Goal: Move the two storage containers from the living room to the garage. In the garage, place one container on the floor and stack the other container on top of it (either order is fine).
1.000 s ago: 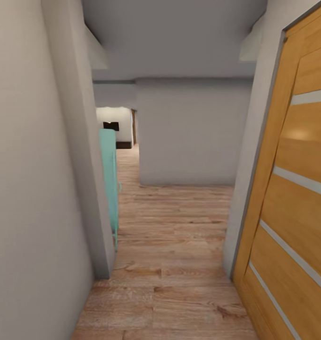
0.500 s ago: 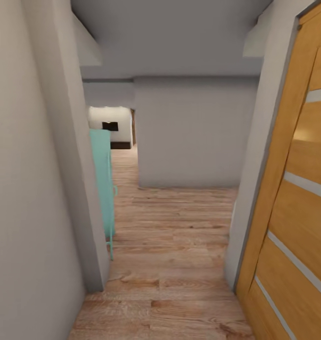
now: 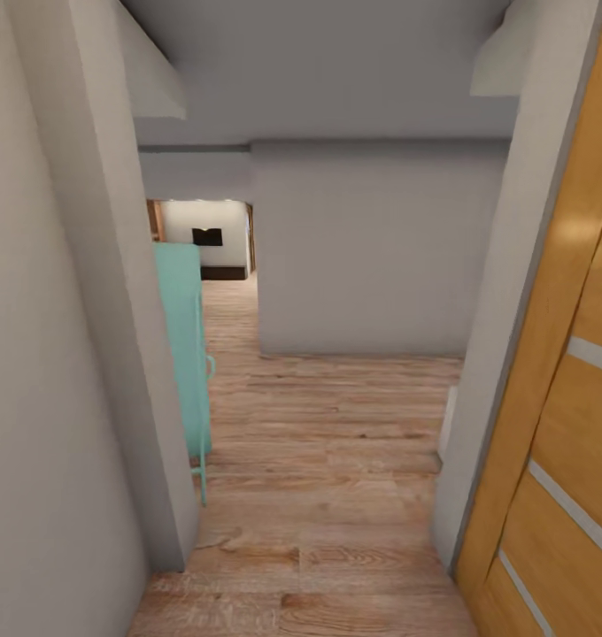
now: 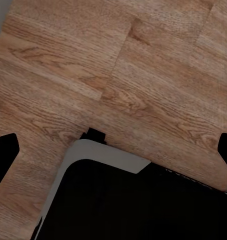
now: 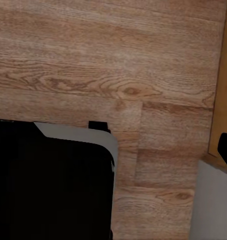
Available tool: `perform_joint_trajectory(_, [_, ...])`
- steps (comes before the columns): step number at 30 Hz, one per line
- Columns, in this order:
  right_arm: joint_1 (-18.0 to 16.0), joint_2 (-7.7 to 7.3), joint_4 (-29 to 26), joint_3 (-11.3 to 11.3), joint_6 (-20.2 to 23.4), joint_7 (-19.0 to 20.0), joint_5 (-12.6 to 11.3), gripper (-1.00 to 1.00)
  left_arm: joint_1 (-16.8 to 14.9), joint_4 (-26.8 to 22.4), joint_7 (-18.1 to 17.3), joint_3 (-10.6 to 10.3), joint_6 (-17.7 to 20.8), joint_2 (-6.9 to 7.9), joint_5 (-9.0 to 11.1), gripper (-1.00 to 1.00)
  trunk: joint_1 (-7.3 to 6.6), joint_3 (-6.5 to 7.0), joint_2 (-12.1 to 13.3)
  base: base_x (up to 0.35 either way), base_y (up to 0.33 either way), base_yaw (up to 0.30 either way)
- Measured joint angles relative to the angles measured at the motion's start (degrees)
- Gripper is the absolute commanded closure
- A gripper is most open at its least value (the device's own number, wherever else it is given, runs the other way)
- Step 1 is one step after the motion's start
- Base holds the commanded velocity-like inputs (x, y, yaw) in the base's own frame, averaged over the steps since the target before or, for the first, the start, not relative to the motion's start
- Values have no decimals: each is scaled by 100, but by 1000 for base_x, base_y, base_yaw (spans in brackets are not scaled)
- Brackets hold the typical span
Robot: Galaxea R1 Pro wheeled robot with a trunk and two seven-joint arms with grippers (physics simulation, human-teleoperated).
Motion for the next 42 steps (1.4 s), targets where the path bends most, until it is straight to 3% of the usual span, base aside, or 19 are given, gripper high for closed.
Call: perform_joint_trajectory(42, [0,1,0,16,7,-7,-24,-100,-1,1,2,0,8,0,-6,-100,0,0,0,322,-76,21])
